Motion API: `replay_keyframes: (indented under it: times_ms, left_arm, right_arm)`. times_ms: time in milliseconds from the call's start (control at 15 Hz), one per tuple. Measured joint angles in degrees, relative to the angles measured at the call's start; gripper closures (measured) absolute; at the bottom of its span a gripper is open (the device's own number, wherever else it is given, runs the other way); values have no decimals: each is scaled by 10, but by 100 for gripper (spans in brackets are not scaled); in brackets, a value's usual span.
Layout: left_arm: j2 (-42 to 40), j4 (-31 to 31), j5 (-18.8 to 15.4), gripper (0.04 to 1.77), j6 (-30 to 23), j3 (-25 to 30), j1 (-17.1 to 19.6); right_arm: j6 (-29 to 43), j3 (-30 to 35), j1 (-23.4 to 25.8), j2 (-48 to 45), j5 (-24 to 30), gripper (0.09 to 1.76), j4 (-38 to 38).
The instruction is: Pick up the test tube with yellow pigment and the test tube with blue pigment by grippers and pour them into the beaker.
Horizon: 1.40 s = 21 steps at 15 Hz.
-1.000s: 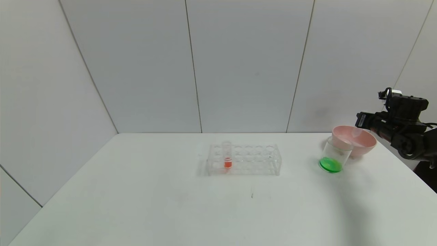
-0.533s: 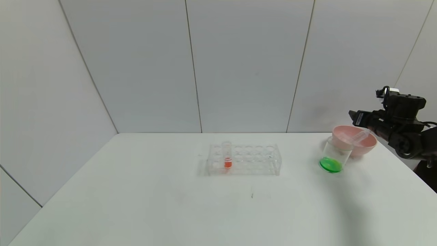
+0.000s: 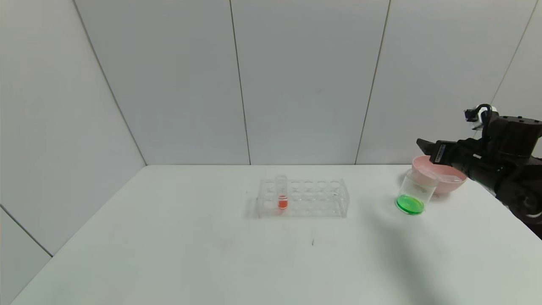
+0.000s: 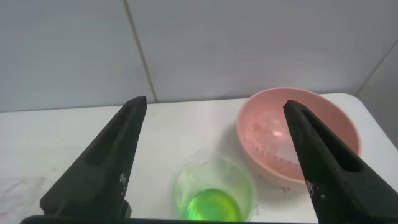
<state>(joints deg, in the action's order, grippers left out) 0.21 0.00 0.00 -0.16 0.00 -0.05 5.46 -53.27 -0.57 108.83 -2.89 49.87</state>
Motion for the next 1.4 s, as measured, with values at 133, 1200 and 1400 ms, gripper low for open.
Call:
replay_keyframes:
  times_ms: [133, 1200, 1400]
  left_arm:
    - [0, 0, 0, 5, 0, 0, 0]
    - [0, 0, 0, 5, 0, 0, 0]
    - [0, 0, 0, 5, 0, 0, 0]
  right_arm:
    - [0, 56, -43, -47, -3, 25, 19]
    - [-24, 200, -72, -713, -10, 15, -258]
    - [-42, 208, -27, -819, -3, 15, -326]
